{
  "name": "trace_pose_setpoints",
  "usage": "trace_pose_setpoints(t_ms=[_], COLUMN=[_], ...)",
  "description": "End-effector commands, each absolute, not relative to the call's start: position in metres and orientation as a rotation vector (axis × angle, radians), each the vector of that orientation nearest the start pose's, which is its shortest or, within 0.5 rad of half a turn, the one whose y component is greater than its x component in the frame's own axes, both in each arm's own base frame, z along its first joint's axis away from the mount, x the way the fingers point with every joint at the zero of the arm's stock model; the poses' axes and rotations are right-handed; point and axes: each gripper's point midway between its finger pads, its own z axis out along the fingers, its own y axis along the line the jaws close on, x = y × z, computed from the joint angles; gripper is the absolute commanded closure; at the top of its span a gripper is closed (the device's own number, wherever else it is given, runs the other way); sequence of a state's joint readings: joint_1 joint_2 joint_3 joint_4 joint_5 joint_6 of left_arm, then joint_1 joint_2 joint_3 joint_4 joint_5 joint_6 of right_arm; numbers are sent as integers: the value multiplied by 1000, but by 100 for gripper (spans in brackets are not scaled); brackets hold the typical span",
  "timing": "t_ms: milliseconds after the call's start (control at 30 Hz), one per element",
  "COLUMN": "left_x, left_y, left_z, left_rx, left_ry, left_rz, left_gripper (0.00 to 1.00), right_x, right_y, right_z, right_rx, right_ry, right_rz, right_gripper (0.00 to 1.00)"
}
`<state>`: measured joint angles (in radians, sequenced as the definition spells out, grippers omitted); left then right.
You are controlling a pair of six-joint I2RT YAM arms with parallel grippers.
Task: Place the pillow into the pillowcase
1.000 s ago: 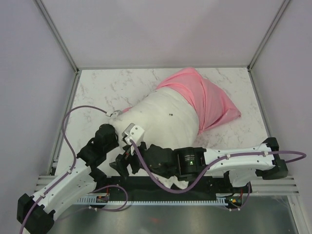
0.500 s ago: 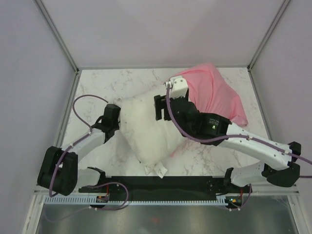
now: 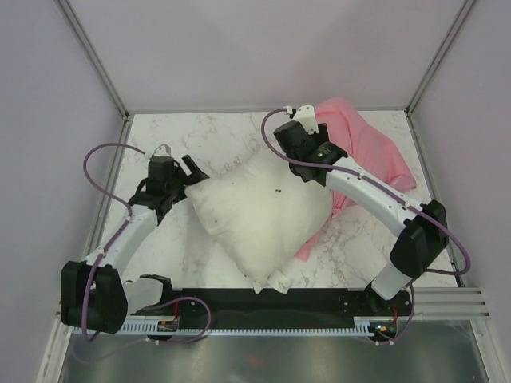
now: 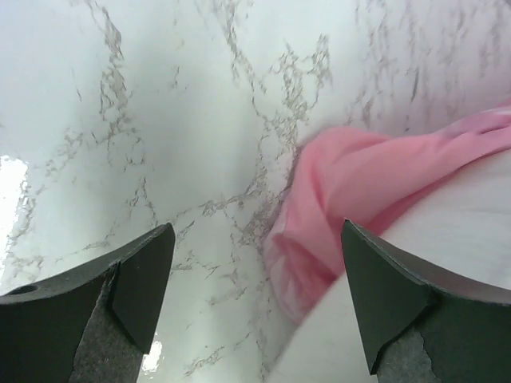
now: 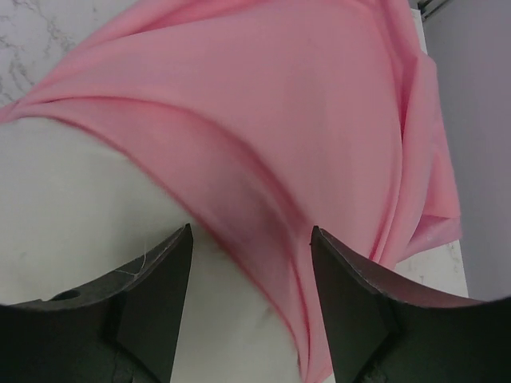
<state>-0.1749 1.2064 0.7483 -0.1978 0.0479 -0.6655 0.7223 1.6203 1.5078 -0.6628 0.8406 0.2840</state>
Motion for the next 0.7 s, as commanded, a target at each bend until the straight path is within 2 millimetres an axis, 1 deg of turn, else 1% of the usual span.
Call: trace_pose_setpoints(t_ms=[0,33,67,100,167,200,267,300,367,400,467,500,533,567,600,633,667], left_x=[337,335,333,331,329,325,319,314,307,296,289,278,277,270,270,269,271], left_y=[-77,-75,-76,-80,-84,-98,-113,-130,-149,-174,-199,-224,-238,-256,-268,-277,-285], left_z=[177,183,190,204,213,221,225,230,229,231,226,232,225,229,233,232,224], left_rx=[-552,-550,-530,-497,-471,-418,-362,-308,-254,-172,-144,-73,-50,-18,5,18,21], left_ry=[2049,2038,2027,2007,2004,2009,2024,2034,2058,2076,2111,2109,2137,2134,2119,2124,2151], left_rz=[-465,-451,-461,-484,-511,-586,-647,-685,-713,-762,-791,-839,-849,-896,-941,-970,-990], left_gripper=[7,5,2,1,1,0,0,0,0,0,1,1,1,1,1,1,1], right_x=[394,396,398,400,400,398,394,392,389,387,386,385,386,385,385,385,385], right_y=[162,161,162,160,159,158,157,155,148,144,135,129,126,124,121,119,120], right_z=[263,262,256,252,244,237,234,229,225,225,225,228,228,227,228,231,231], right_rx=[-57,-57,-67,-73,-98,-113,-124,-135,-142,-132,-119,-103,-95,-86,-75,-60,-61], right_ry=[2024,2023,2032,2040,2054,2069,2080,2088,2094,2089,2072,2053,2043,2036,2025,2011,2014], right_rz=[-462,-478,-492,-508,-533,-543,-537,-548,-599,-628,-711,-757,-785,-809,-831,-845,-838], right_gripper=[32,32,33,34,35,36,37,38,42,43,47,49,54,57,59,71,77])
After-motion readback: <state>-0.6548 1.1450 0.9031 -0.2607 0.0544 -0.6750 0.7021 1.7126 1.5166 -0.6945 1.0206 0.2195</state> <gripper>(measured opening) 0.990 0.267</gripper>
